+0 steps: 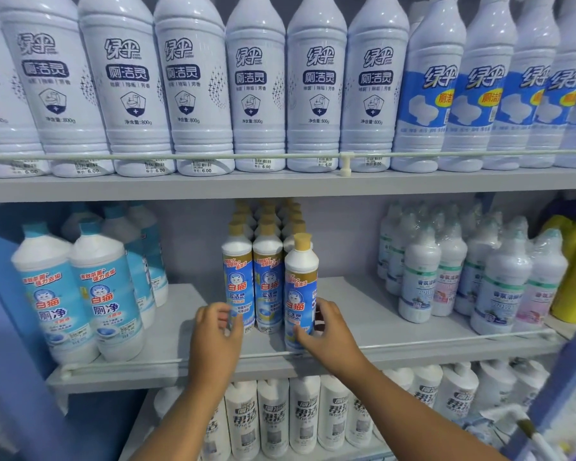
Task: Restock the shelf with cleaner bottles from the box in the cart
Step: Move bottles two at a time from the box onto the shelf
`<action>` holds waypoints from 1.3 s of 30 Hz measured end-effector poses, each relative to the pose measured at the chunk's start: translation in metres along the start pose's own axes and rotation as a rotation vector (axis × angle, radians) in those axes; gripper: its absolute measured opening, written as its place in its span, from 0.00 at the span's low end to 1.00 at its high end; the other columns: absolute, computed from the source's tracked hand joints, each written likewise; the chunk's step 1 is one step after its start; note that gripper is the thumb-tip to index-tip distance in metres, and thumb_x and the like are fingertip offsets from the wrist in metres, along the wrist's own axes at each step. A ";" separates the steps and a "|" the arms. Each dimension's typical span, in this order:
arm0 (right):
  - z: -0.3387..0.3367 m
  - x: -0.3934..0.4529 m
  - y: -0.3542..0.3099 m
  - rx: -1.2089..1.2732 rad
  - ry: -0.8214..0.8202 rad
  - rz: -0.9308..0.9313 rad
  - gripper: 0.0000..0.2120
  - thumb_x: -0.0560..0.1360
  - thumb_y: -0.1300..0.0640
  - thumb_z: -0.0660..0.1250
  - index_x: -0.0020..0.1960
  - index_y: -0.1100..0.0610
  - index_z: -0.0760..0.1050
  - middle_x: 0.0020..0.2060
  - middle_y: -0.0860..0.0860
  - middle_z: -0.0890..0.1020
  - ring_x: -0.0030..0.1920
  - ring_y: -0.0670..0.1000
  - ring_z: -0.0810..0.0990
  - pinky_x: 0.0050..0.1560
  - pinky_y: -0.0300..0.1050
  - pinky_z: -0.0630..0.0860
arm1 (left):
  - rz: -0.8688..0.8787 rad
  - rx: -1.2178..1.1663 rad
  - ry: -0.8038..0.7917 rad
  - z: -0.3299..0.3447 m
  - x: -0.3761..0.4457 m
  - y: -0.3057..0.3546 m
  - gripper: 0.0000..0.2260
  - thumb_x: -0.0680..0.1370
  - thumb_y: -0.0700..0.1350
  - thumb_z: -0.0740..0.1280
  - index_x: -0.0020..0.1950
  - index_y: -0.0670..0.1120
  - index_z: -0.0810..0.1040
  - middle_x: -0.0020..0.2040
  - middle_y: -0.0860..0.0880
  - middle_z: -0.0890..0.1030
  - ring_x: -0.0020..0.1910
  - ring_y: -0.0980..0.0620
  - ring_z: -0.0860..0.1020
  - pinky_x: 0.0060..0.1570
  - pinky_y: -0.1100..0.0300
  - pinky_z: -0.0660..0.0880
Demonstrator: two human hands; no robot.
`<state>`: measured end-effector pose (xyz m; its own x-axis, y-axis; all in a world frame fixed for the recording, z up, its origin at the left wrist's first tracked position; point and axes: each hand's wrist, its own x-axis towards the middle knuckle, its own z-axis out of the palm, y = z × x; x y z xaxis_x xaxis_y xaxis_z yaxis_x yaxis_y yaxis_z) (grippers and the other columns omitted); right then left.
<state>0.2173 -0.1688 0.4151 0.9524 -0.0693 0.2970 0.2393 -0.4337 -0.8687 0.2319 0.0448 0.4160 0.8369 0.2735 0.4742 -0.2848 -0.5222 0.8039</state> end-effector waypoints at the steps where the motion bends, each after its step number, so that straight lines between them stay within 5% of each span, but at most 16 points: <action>1: 0.001 -0.001 0.001 0.021 0.000 0.006 0.25 0.73 0.54 0.75 0.66 0.45 0.69 0.60 0.45 0.72 0.58 0.40 0.76 0.58 0.34 0.76 | -0.051 0.017 0.002 -0.004 0.006 -0.004 0.14 0.74 0.43 0.75 0.57 0.43 0.75 0.53 0.46 0.76 0.44 0.51 0.77 0.46 0.53 0.78; 6: 0.006 0.003 0.002 0.039 0.034 0.092 0.34 0.68 0.51 0.80 0.67 0.49 0.65 0.62 0.44 0.65 0.61 0.42 0.72 0.51 0.21 0.69 | -0.246 0.050 -0.233 -0.006 0.028 -0.021 0.33 0.73 0.52 0.75 0.74 0.45 0.67 0.70 0.45 0.72 0.56 0.48 0.78 0.52 0.55 0.75; 12: 0.000 0.006 0.007 0.100 -0.014 0.073 0.26 0.70 0.54 0.78 0.63 0.47 0.71 0.60 0.43 0.78 0.59 0.38 0.77 0.50 0.25 0.73 | -0.247 -0.034 -0.338 0.001 0.039 -0.015 0.18 0.77 0.44 0.72 0.65 0.45 0.74 0.54 0.50 0.80 0.42 0.60 0.77 0.35 0.71 0.67; 24: 0.002 0.006 0.003 0.035 -0.080 0.037 0.22 0.75 0.53 0.74 0.66 0.45 0.72 0.57 0.41 0.82 0.56 0.41 0.81 0.59 0.40 0.79 | -0.159 0.015 -0.306 0.002 0.038 -0.024 0.12 0.77 0.44 0.73 0.56 0.53 0.74 0.48 0.54 0.82 0.41 0.65 0.78 0.35 0.70 0.68; 29: 0.004 0.005 0.000 -0.031 -0.103 0.060 0.23 0.75 0.49 0.72 0.67 0.43 0.70 0.58 0.40 0.81 0.58 0.40 0.80 0.61 0.44 0.78 | -0.144 0.085 -0.316 -0.001 0.040 -0.026 0.15 0.76 0.48 0.73 0.61 0.50 0.76 0.54 0.50 0.82 0.46 0.52 0.82 0.39 0.62 0.74; 32: 0.007 0.005 -0.007 -0.046 -0.066 0.067 0.26 0.72 0.49 0.75 0.67 0.45 0.70 0.57 0.40 0.80 0.56 0.40 0.80 0.57 0.37 0.78 | -0.037 0.278 -0.302 -0.004 0.040 -0.033 0.25 0.76 0.54 0.71 0.71 0.49 0.71 0.63 0.46 0.79 0.51 0.48 0.81 0.46 0.56 0.77; 39: 0.015 -0.002 -0.023 -0.111 0.051 0.154 0.20 0.71 0.53 0.76 0.59 0.47 0.73 0.52 0.43 0.82 0.49 0.38 0.81 0.48 0.32 0.77 | -0.128 0.150 -0.408 -0.009 0.042 -0.026 0.12 0.78 0.52 0.69 0.60 0.51 0.76 0.57 0.50 0.83 0.49 0.49 0.80 0.48 0.53 0.78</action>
<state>0.2131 -0.1454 0.4285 0.9647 -0.1862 0.1864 0.0671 -0.5105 -0.8573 0.2704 0.0771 0.4181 0.9853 0.0188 0.1698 -0.1211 -0.6243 0.7718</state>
